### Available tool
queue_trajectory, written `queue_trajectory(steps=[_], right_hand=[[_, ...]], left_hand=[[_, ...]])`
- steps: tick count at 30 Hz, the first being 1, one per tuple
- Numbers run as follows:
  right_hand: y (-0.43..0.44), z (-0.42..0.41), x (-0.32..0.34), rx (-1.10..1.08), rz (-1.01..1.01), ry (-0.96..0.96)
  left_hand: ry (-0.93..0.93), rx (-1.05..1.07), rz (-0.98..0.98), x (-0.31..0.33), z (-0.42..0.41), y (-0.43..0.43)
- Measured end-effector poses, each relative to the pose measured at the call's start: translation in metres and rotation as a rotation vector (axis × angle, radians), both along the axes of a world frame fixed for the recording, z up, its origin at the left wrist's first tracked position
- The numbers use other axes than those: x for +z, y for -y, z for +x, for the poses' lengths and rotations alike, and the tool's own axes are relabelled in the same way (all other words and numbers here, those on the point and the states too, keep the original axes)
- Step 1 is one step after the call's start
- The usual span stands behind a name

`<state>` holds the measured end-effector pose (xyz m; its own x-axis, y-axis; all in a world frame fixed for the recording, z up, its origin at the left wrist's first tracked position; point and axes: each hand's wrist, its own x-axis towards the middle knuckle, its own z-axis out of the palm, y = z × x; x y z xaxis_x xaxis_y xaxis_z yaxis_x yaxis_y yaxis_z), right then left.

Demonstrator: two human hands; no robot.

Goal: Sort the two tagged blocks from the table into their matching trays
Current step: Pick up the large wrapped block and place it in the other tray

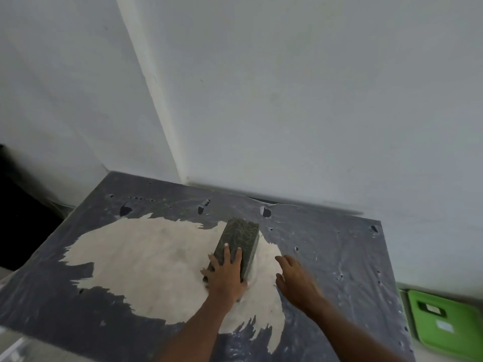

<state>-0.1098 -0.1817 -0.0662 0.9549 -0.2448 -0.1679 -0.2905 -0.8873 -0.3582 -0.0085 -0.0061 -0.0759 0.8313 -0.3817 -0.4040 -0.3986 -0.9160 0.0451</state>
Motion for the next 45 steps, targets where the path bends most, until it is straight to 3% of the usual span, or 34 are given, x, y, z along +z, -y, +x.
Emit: queue_trajectory(steps=[4, 9, 14, 17, 21, 24, 30, 34, 40, 43, 45], right_hand=[[-0.005, -0.005, 0.001, -0.047, 0.019, 0.004], [0.006, -0.008, 0.020, -0.117, 0.051, 0.050], [0.030, -0.029, 0.034, -0.242, 0.081, 0.126], [0.045, -0.049, 0.032, -0.254, 0.067, 0.103], [0.049, -0.065, 0.024, -0.216, 0.036, 0.046], [0.043, -0.061, 0.017, -0.162, 0.014, 0.040], [0.029, -0.037, 0.011, -0.108, 0.059, 0.032], [0.039, -0.040, 0.011, -0.115, 0.069, 0.081], [0.064, -0.056, 0.021, -0.177, 0.019, 0.088], [0.077, -0.060, 0.029, -0.157, -0.012, 0.098], [0.082, -0.060, 0.035, -0.145, -0.032, 0.112]], left_hand=[[0.040, 0.009, -0.079, 0.007, 0.003, 0.008], [0.007, -0.091, -0.326, 0.031, 0.001, 0.040], [-0.323, -0.116, -0.665, 0.038, -0.016, 0.077], [-0.534, -0.095, -0.735, 0.032, -0.030, 0.087], [-0.688, -0.063, -0.750, 0.018, -0.038, 0.086], [-0.701, -0.039, -0.687, 0.014, -0.030, 0.081], [-0.272, -0.066, -0.438, 0.016, -0.015, 0.068], [-0.081, -0.181, -0.366, 0.022, -0.035, 0.077], [-0.078, -0.261, -0.137, 0.015, -0.064, 0.099], [-0.118, -0.307, -0.230, 0.021, -0.049, 0.093], [-0.321, -0.312, -0.352, 0.034, -0.030, 0.086]])
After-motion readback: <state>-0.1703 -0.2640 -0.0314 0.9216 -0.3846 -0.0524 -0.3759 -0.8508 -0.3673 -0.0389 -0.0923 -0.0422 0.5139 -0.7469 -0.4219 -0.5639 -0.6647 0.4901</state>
